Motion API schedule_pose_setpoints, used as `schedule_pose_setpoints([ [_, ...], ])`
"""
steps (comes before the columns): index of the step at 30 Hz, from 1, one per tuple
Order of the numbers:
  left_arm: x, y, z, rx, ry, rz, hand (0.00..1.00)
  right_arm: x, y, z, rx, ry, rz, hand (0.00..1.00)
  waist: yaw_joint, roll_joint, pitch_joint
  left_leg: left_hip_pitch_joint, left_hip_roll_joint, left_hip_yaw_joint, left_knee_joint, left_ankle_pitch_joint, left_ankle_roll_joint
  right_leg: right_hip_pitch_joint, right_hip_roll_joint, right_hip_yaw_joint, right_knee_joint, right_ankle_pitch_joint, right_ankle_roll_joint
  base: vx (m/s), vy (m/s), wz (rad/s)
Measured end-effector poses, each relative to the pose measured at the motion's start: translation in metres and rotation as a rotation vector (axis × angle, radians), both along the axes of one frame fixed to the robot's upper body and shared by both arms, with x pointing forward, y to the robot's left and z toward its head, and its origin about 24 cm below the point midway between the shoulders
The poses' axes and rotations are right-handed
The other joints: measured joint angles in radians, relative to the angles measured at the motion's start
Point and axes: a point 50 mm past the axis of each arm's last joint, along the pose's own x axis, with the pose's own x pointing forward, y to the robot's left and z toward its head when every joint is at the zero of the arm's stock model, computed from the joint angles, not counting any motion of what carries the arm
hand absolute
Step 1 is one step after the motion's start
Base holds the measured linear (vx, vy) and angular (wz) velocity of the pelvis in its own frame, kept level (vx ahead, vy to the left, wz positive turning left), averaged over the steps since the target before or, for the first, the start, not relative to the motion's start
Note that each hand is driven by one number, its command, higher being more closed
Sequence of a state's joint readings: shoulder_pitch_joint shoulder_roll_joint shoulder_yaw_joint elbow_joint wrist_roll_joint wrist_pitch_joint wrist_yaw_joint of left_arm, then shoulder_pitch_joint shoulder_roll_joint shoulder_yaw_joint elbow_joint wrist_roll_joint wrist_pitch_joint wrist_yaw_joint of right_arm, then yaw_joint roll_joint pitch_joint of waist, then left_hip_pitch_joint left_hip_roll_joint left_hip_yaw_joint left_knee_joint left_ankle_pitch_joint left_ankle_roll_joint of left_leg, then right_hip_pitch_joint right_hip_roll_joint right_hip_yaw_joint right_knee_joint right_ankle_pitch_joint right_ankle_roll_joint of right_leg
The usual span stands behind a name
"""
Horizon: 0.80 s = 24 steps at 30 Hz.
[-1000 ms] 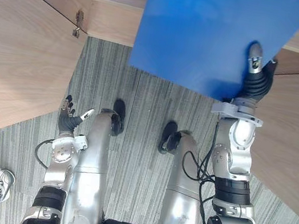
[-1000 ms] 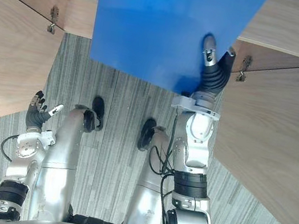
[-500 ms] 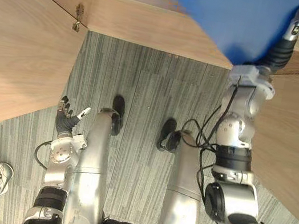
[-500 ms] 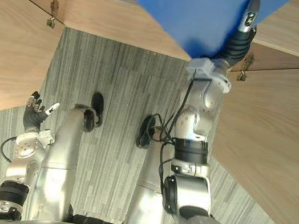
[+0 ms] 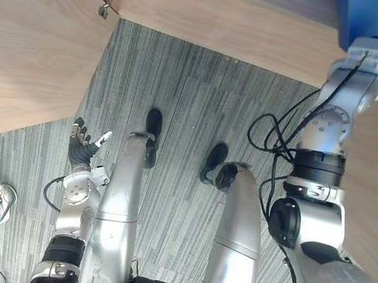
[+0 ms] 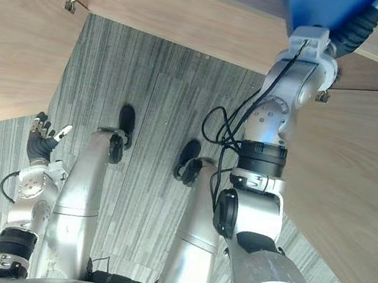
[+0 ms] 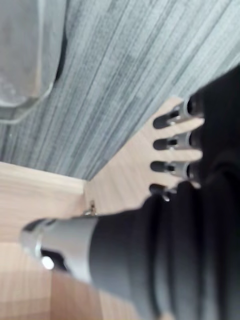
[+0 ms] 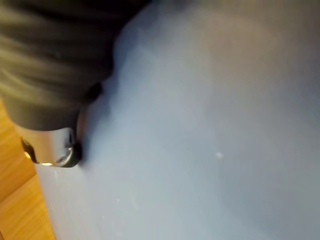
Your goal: Walk over to the cabinet, pick up the folder, carry it to the office cabinet, place the folder inside the office cabinet, then close the office cabinet door
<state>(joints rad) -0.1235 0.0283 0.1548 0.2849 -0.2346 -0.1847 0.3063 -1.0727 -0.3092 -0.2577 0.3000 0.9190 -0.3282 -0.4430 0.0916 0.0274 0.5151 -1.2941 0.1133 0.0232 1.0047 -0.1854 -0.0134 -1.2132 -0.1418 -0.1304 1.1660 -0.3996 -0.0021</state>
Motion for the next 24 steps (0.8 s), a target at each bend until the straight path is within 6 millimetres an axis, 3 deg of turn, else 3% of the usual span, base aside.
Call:
schedule_pose_setpoints([
  [8, 0.001, -0.003, 0.006, -0.015, -0.033, 0.004, 0.00, -0.004, -0.017, 0.029, -0.011, -0.027, -0.045, 1.00, 0.006, 0.000, -0.001, -0.038, -0.012, -0.022, -0.015, 0.025, -0.008, -0.034, -0.012, -0.023, 0.007, -0.001, -0.005, -0.02, -0.010, 0.09],
  [9, 0.001, -0.004, 0.008, -0.016, -0.042, -0.001, 0.00, -0.005, -0.017, 0.033, -0.016, -0.033, -0.043, 0.00, 0.007, 0.000, -0.001, -0.042, -0.013, -0.024, -0.015, 0.027, -0.009, -0.037, -0.012, -0.025, 0.009, -0.001, -0.006, -0.02, 0.007, 0.03],
  [24, 0.002, -0.007, 0.022, -0.044, -0.107, 0.025, 0.00, -0.001, -0.005, 0.052, -0.047, -0.038, -0.014, 0.00, 0.002, 0.000, -0.001, -0.051, -0.013, -0.026, -0.033, 0.041, -0.011, -0.048, -0.014, -0.032, 0.000, 0.005, -0.018, 0.00, 0.003, 0.01],
])
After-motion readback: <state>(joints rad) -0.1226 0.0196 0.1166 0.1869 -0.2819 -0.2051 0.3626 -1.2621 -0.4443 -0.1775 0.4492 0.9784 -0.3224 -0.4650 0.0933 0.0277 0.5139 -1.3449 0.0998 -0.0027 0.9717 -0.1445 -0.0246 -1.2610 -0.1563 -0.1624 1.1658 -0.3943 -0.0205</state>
